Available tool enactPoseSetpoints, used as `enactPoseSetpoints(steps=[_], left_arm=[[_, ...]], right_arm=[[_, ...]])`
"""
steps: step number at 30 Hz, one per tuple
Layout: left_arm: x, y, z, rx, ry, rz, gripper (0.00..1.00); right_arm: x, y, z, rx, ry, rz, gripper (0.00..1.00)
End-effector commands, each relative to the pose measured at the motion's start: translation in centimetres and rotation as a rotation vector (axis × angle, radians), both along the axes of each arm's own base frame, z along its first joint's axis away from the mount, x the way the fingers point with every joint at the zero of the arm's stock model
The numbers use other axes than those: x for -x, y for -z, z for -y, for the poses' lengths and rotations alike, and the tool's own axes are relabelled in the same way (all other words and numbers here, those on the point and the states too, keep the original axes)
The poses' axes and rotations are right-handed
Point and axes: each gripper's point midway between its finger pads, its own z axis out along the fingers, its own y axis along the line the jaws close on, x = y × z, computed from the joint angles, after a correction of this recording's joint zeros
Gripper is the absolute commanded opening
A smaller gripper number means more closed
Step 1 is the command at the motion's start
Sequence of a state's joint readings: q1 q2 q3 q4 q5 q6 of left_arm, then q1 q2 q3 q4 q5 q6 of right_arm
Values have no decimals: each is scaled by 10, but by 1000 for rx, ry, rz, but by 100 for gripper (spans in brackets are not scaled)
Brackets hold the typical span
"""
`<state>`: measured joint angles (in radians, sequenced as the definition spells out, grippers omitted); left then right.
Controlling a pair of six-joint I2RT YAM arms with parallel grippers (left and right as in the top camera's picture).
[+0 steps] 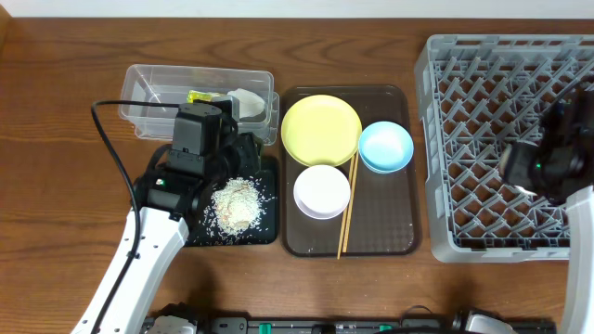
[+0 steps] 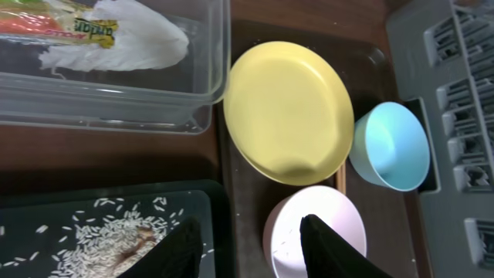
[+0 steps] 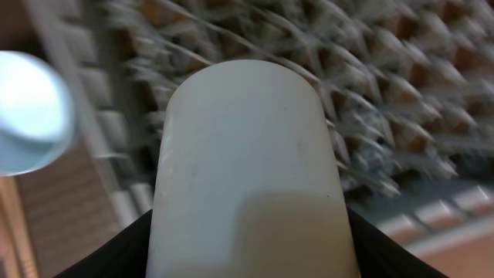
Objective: Sort waste into correct bins and load items into the dishwasher rack
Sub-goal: 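Place the white cup into the dish rack with the right gripper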
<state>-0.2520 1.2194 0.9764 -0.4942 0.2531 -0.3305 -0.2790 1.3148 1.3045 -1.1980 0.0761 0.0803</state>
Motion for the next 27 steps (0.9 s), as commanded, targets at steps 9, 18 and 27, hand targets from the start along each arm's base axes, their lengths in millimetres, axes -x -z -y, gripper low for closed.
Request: enactPoseSetpoints(steps=[9,18,27], left_arm=[[-3,0,-8,-44,-16,13,49],[2,5,-9,-51,-15,-13,49],[2,5,-9,-51,-16,-13,49]], right_arm=[[13,54,37,-25,149,-247,47],[11,101,39,-65,144,-409,59],[7,99,36,-88,141,-403,95]])
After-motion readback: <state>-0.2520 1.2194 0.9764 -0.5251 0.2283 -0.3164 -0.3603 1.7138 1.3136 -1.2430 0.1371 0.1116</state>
